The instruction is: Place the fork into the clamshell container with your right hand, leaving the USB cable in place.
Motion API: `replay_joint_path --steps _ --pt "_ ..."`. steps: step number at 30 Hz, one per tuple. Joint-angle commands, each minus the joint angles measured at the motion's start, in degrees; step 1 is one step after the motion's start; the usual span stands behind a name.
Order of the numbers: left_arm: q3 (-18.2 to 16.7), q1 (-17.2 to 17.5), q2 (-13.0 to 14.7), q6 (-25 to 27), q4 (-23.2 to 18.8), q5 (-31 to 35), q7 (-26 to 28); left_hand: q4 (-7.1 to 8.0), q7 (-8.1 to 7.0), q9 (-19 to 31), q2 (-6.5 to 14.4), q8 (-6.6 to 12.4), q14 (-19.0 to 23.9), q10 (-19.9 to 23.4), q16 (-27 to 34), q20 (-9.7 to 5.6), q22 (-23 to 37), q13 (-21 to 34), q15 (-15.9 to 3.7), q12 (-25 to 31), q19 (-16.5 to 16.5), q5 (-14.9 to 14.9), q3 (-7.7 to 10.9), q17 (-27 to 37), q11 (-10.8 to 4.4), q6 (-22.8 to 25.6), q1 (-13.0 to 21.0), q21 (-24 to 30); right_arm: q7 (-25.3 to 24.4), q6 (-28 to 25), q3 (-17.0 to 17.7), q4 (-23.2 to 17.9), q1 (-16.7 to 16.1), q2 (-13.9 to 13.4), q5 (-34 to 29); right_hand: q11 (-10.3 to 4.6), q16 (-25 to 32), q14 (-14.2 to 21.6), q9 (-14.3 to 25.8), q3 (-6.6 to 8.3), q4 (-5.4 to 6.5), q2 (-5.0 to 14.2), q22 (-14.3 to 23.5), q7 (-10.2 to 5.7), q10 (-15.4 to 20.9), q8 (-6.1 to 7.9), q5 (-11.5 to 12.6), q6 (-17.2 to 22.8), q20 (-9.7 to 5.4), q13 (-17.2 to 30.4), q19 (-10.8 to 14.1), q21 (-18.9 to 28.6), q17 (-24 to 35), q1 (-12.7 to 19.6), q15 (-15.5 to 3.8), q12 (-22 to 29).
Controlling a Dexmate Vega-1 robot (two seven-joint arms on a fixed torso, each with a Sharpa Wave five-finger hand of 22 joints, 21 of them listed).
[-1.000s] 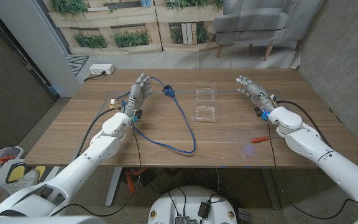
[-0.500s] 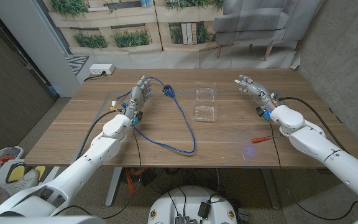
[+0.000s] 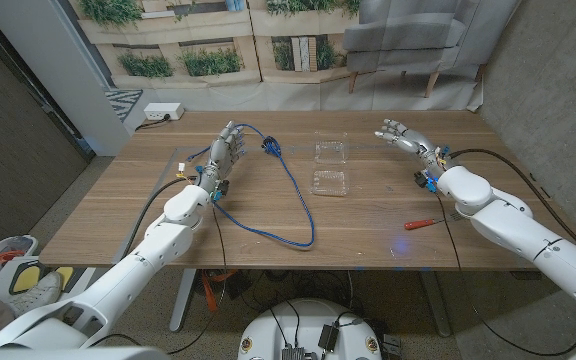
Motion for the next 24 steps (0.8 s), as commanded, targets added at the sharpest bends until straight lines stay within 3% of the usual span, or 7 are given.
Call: replay_joint_path --steps 1,6,24 --pt "-1.1 1.7 1.1 0.0 -2.8 -1.2 -0.1 -0.26 -0.18 0.3 0.2 0.54 -0.5 -0.1 0.3 0.25 0.2 0.2 0.12 0.0 -0.4 0.1 0.08 0.2 0.3 0.6 0.3 0.3 -1.2 -2.9 0.0 -3.1 -0.3 -2.3 -4.3 -0.29 0.2 0.5 0.1 0.27 0.16 -0.12 0.2 -0.53 -0.1 0.01 -0.1 -0.2 -0.23 0.3 0.8 0.4 0.0 0.7 -2.69 0.1" --pt "-1.3 2.2 1.1 -0.2 -3.0 -1.5 -0.1 -0.31 -0.11 0.3 0.2 0.52 -0.5 -0.1 0.3 0.25 0.2 0.2 0.22 0.0 -0.5 0.1 0.06 0.2 0.4 0.7 0.3 0.2 -1.4 -3.3 0.4 -4.2 -1.0 -2.7 -4.6 -0.03 0.1 0.5 0.1 0.22 0.17 -0.29 0.2 -0.68 -1.6 -0.11 -0.2 -0.4 -0.33 0.3 0.9 0.3 0.1 0.9 -2.76 -0.4" --pt "-1.0 2.4 1.0 -1.7 -1.8 -0.7 -0.7 -0.47 -0.06 0.3 0.2 0.5 -0.8 0.1 0.2 0.23 0.2 0.2 0.14 0.0 -0.6 0.1 0.01 0.2 0.49 1.0 0.3 0.2 -4.0 -8.9 1.9 -11.3 -4.3 -6.9 -9.7 -0.11 0.0 0.3 0.2 0.36 0.05 -0.36 0.2 -0.98 -1.5 0.16 -0.2 0.5 -0.97 0.3 1.0 0.3 0.1 1.7 -3.37 -0.1"
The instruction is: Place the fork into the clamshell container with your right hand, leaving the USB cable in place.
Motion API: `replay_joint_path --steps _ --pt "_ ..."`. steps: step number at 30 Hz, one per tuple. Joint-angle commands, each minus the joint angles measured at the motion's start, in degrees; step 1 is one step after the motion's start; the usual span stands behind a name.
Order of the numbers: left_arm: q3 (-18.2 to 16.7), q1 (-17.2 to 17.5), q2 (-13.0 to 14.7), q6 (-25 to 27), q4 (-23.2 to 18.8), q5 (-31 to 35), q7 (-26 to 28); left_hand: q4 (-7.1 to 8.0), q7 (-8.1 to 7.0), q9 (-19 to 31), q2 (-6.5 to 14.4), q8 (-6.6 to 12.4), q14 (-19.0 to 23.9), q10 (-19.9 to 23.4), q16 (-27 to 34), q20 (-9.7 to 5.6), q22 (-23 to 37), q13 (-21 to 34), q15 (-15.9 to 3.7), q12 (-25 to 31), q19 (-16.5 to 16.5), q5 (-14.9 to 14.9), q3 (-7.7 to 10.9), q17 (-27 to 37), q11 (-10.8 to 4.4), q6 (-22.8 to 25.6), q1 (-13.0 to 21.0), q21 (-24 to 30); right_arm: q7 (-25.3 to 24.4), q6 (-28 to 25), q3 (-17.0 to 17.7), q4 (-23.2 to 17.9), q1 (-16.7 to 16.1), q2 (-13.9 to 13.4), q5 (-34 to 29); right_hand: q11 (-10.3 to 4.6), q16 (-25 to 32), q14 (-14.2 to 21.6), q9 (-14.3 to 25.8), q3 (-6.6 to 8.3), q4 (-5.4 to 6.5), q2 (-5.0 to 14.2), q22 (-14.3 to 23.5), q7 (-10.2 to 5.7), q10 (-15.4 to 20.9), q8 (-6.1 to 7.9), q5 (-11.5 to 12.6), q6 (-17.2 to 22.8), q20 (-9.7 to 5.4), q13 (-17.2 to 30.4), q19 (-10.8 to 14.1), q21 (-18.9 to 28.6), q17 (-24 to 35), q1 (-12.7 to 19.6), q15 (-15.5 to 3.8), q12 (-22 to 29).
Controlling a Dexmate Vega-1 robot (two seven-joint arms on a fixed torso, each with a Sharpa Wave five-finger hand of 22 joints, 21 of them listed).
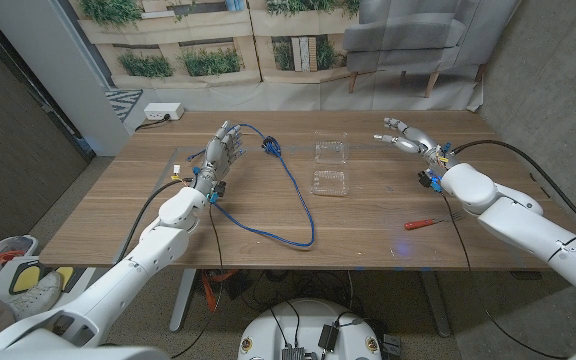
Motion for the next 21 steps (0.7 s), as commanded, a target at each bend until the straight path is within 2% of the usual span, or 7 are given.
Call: replay_joint_path --steps 1,7,17,21 --pt "0.0 0.5 0.0 -0.9 0.5 0.6 0.1 -0.24 -0.08 0.3 0.2 0.49 -0.5 0.1 0.3 0.21 0.2 0.2 -0.18 0.0 -0.6 0.1 0.24 0.2 0.48 0.4 0.3 0.2 -2.3 -5.6 1.0 -4.6 -1.8 -2.9 -5.4 0.01 0.0 0.1 0.2 0.36 0.05 0.19 0.2 -0.36 0.1 0.17 -0.2 0.5 -0.4 0.0 0.4 0.3 0.1 0.3 -3.23 0.3" --pt "-0.2 0.2 0.2 -1.1 0.3 1.2 0.5 -0.28 -0.11 0.3 0.2 0.48 -0.6 0.0 0.3 0.24 0.2 0.2 -0.18 0.0 -0.7 0.1 0.21 0.2 0.32 0.5 0.3 0.2 2.1 -7.7 0.5 -6.5 -0.8 -6.2 -6.6 -0.03 -0.2 -0.1 0.2 0.6 -0.08 0.31 0.2 -0.01 -1.0 -0.35 -0.2 -0.7 -0.64 0.0 0.4 0.2 0.1 1.1 -3.29 0.0" --pt "-0.5 -0.5 -0.3 -2.2 1.6 -0.3 -1.6 -0.34 -0.15 0.3 0.2 0.54 -0.6 0.2 0.3 0.21 0.2 0.2 -0.29 0.0 -0.7 0.1 0.18 0.2 0.26 0.8 0.2 0.2 1.8 -10.8 0.9 -10.1 -1.8 -7.9 -8.8 -0.23 -0.3 -0.5 0.2 0.71 -0.04 0.3 0.2 -0.15 0.3 -0.11 -0.2 -0.2 -1.12 0.2 0.4 0.1 0.1 1.8 -4.05 0.8" --pt "0.0 -0.9 0.1 -1.8 1.4 1.1 -1.1 -0.38 -0.2 0.3 0.2 0.54 -0.6 0.3 0.3 0.18 0.2 0.2 -0.28 0.1 -0.7 0.1 0.17 0.2 0.13 0.9 0.2 0.2 4.2 -12.8 0.3 -11.6 -0.9 -9.5 -10.0 -0.26 -0.5 -0.9 0.2 0.71 0.0 0.27 0.2 -0.1 0.0 -0.27 -0.2 -0.6 -1.34 0.3 0.2 0.1 0.1 2.0 -4.09 0.8"
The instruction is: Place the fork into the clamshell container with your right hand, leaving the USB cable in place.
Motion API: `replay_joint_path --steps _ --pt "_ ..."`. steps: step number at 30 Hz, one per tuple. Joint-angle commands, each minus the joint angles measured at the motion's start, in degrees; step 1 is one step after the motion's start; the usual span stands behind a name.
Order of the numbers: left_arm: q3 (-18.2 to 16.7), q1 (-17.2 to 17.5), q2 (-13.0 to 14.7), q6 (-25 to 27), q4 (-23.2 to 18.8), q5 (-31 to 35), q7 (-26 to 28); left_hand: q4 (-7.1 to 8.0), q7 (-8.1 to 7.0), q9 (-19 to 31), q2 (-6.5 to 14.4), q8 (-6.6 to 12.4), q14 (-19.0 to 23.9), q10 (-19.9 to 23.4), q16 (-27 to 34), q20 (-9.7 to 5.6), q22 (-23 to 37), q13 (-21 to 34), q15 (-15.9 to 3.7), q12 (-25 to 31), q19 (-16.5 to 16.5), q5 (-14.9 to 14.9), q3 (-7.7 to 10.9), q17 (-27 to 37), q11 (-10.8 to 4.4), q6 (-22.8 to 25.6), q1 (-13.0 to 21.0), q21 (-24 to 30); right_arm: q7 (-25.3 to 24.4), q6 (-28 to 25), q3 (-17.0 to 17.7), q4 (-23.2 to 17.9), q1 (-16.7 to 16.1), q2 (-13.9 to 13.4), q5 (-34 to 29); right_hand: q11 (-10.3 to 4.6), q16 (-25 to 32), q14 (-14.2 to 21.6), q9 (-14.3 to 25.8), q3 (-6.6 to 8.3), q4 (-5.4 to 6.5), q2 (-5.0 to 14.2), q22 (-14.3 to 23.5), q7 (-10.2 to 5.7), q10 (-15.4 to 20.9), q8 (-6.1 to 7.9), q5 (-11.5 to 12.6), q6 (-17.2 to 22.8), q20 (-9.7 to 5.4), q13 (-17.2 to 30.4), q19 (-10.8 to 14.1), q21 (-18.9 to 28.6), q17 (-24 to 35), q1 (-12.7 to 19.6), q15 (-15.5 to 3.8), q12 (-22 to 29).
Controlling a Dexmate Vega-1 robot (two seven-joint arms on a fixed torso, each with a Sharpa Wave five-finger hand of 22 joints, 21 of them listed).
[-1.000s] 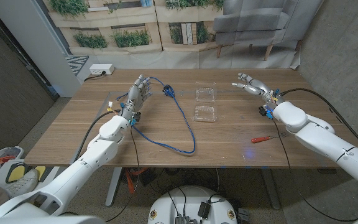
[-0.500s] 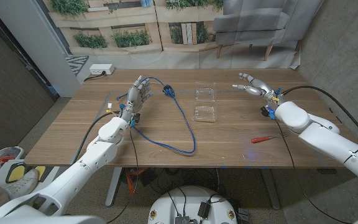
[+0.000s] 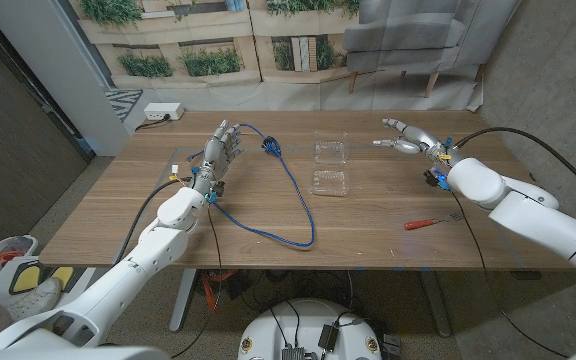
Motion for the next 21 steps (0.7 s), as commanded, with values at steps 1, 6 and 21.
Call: replay_joint_path --steps 1,6,21 --pt "0.4 -1.0 -0.1 -0.2 0.5 0.6 -0.6 -0.39 -0.18 0.3 0.2 0.53 -0.4 0.0 0.3 0.0 0.2 0.2 -0.08 0.1 -0.5 0.1 0.17 0.2 -0.11 0.2 0.3 0.2 3.0 -4.9 -0.5 -4.4 0.3 -3.5 -3.4 -0.13 -0.3 -0.7 0.3 0.29 0.1 0.26 0.2 -0.32 0.1 0.05 0.0 -0.5 -0.57 0.2 -0.1 0.0 0.1 0.4 -4.32 0.2" --pt "0.8 -1.6 0.1 0.1 0.4 1.3 -0.8 -0.43 -0.03 0.3 0.2 0.62 -0.3 0.1 0.3 -0.04 0.2 0.2 -0.06 0.1 -0.5 0.1 0.16 0.2 0.02 0.6 0.3 0.2 3.7 -5.5 -0.4 -5.4 0.1 -4.6 -4.1 -0.16 -0.1 -0.4 0.3 0.25 0.19 0.19 0.2 -0.14 -0.4 -0.07 0.0 -0.9 -0.67 0.4 -0.2 0.0 0.1 0.5 -4.57 0.2" --pt "1.7 -1.3 0.3 1.8 -3.1 2.9 1.3 -0.57 0.2 0.3 0.2 0.86 -0.4 0.4 0.3 -0.08 0.2 0.2 -0.11 0.2 -0.5 0.1 0.13 0.2 0.14 1.6 0.3 0.2 5.1 -4.7 1.1 -7.5 -1.8 -7.7 -5.1 -0.12 -0.6 -1.7 0.3 0.19 0.3 0.12 0.2 -0.28 -1.4 -0.26 -0.1 -1.8 -0.83 0.6 -0.9 -0.2 0.2 0.9 -4.42 0.0"
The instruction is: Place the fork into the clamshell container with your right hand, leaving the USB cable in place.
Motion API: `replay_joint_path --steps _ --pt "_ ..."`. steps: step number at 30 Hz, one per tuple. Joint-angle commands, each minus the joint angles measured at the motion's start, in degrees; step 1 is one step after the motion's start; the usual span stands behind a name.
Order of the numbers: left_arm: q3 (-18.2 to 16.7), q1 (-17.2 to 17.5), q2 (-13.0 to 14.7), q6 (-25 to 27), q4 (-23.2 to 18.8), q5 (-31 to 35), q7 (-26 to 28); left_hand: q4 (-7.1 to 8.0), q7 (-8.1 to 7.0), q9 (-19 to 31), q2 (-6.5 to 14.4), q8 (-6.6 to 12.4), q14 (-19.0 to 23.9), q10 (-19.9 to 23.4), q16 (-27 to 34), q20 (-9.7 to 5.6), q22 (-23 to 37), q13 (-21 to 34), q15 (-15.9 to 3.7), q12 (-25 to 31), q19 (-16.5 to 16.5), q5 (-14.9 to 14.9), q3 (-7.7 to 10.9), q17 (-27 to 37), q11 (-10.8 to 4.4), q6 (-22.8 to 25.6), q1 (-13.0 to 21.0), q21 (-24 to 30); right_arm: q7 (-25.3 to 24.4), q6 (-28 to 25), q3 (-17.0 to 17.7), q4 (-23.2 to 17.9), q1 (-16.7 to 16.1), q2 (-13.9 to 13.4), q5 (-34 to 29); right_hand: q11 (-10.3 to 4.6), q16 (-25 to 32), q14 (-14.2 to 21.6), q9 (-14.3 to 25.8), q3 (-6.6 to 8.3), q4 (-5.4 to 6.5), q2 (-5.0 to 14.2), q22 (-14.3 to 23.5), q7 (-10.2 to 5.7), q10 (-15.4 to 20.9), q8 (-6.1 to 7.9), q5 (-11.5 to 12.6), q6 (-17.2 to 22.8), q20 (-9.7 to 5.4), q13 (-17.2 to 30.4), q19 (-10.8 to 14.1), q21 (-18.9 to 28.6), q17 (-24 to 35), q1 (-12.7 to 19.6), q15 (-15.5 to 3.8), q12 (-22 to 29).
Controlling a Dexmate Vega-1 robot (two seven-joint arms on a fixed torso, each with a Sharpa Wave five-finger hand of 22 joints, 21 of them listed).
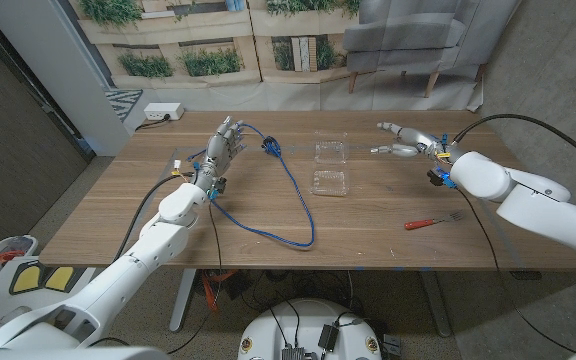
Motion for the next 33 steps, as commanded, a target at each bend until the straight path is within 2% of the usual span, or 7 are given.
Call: replay_joint_path --steps 1,5,13,16,26,33 --pt "0.8 -0.2 0.0 1.5 -2.7 1.1 1.2 -0.34 -0.08 0.3 0.2 0.4 -0.4 0.4 0.3 0.26 0.2 0.2 -0.1 0.2 -0.2 0.1 0.36 0.2 0.12 0.5 0.3 0.2 1.0 -0.1 1.5 -2.3 -1.9 -3.1 -1.1 -0.11 -0.1 -0.4 0.3 0.2 0.3 0.12 0.2 -0.27 -0.2 0.04 -0.1 -0.5 -0.13 0.3 -0.2 -0.2 0.2 0.4 -4.4 0.0" --pt "0.9 -0.1 0.6 2.5 -4.1 1.7 2.0 -0.38 -0.04 0.3 0.3 0.39 -0.4 0.4 0.3 0.21 0.2 0.2 -0.09 0.2 -0.2 0.1 0.36 0.2 0.19 0.6 0.3 0.2 2.6 -0.7 1.8 -3.5 -2.0 -4.9 -1.7 -0.14 -0.2 -0.6 0.4 0.21 0.32 0.14 0.2 -0.31 -0.1 0.15 -0.1 -0.3 -0.23 0.3 -0.3 -0.2 0.2 0.5 -4.43 0.1" --pt "0.5 1.2 1.2 3.5 -6.4 1.6 3.1 -0.6 0.12 0.3 0.2 0.32 -0.6 0.5 0.3 0.09 0.2 0.2 -0.02 0.2 -0.3 0.1 0.39 0.2 0.3 0.7 0.5 0.2 1.6 -0.9 4.3 -5.6 -5.3 -7.2 -1.2 -0.18 -0.2 -0.9 0.4 0.28 0.36 0.27 0.2 -0.34 -0.4 0.35 -0.1 0.0 -0.28 0.4 -0.5 -0.2 0.2 0.8 -4.4 0.1" --pt "0.6 1.2 1.3 3.5 -6.5 1.6 3.0 -0.64 0.1 0.3 0.2 0.32 -0.5 0.5 0.3 0.11 0.2 0.2 -0.01 0.2 -0.3 0.1 0.38 0.2 0.24 0.7 0.5 0.2 1.5 -1.0 5.1 -6.3 -6.3 -8.0 -1.0 -0.38 -0.6 -2.2 0.5 0.34 0.36 0.37 0.2 -0.38 -1.4 0.33 -0.1 -0.2 -0.44 0.5 -0.7 -0.2 0.2 1.1 -4.29 -0.1" --pt "0.6 1.5 1.1 3.4 -6.5 1.6 3.1 -0.79 -0.01 0.3 0.2 0.16 -0.6 0.5 0.3 0.07 0.2 0.2 -0.03 0.1 -0.3 0.1 0.37 0.1 0.36 0.7 0.6 0.2 -0.7 -2.1 8.8 -8.9 -11.2 -10.6 -0.8 -0.41 -0.3 -1.9 0.5 0.43 0.31 0.43 0.2 -0.54 -1.3 0.32 0.0 -0.3 -0.44 0.6 -0.4 0.0 0.2 1.6 -4.72 0.1" --pt "0.8 1.4 0.6 3.0 -6.3 1.9 3.4 -0.86 -0.03 0.3 0.2 0.13 -0.6 0.4 0.3 0.05 0.2 0.2 0.0 0.1 -0.3 0.1 0.35 0.1 0.23 0.8 0.6 0.2 1.3 -2.6 9.8 -10.0 -11.9 -12.8 -1.1 -0.47 -0.2 -1.5 0.5 0.44 0.23 0.31 0.2 -0.61 -1.1 0.31 0.0 -0.4 -0.38 0.7 -0.1 0.1 0.1 2.0 -4.86 0.4"
